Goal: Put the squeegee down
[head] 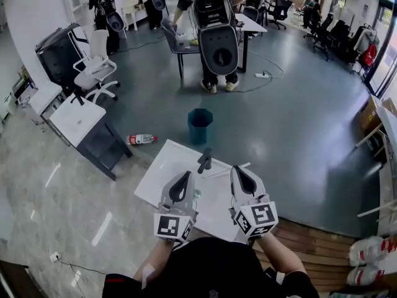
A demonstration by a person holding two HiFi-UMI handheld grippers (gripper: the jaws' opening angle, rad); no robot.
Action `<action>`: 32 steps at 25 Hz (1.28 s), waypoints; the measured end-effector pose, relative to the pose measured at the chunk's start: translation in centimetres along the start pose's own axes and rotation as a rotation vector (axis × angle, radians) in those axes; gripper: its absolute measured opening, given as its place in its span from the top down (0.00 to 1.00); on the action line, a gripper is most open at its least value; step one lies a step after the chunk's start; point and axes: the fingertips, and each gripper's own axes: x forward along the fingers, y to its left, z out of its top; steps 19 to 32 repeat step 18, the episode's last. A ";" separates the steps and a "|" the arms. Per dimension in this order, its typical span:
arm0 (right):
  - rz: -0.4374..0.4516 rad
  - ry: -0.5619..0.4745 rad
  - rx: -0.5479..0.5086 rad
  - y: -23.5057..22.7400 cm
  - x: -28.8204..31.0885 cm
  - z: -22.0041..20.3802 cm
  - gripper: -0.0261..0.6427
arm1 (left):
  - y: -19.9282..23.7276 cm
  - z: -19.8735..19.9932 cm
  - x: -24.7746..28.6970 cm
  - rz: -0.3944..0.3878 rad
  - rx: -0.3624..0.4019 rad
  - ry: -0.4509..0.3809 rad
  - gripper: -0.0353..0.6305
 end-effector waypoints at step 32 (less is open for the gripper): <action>0.026 0.032 0.012 -0.4 0.3 -1.2 0.96 | -0.4 -1.2 0.1 0.019 -0.012 0.015 0.94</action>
